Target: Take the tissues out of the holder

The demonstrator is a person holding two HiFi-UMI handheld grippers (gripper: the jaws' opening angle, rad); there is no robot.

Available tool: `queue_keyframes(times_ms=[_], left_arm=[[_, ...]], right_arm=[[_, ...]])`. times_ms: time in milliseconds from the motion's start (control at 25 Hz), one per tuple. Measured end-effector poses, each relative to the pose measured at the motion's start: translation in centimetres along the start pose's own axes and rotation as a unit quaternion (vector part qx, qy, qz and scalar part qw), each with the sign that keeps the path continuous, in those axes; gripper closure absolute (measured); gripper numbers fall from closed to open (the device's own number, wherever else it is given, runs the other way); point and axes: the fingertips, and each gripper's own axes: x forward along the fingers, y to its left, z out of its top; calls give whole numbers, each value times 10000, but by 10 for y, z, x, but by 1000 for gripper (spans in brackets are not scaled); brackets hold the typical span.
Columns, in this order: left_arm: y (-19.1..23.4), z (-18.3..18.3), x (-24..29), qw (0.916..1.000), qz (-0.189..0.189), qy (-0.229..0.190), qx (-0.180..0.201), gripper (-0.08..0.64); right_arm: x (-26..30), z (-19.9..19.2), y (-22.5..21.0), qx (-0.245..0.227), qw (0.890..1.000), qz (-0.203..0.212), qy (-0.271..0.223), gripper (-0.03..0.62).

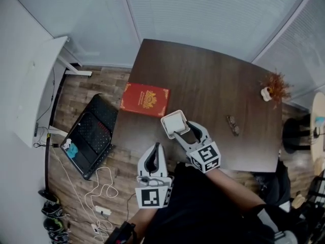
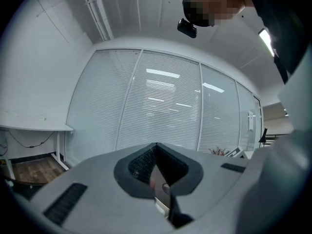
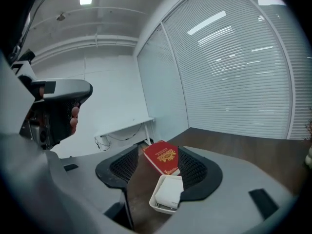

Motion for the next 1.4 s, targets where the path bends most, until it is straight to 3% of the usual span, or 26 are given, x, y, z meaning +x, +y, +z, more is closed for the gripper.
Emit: queue_keyframes(times_ms=[240,600,760,1160,1400], left_arm=[[13,15,-1,9998,177,-132,16,563],[42,16,-12,9993,354,74,-21,563],[47,22,-14,9993,330,119,-110,563],[55,18,-22,9995,198,200,118,563],[66,16,-21,9994,206,281,-35,563]], right_arm=[[14,-17,1,119,9997,40,206,337],[32,-45,3,169,9973,-24,708,301],[36,-51,-3,163,9967,-155,778,300],[46,-83,-18,156,9916,-464,1196,301],[54,-91,-16,160,9897,-499,1329,301]])
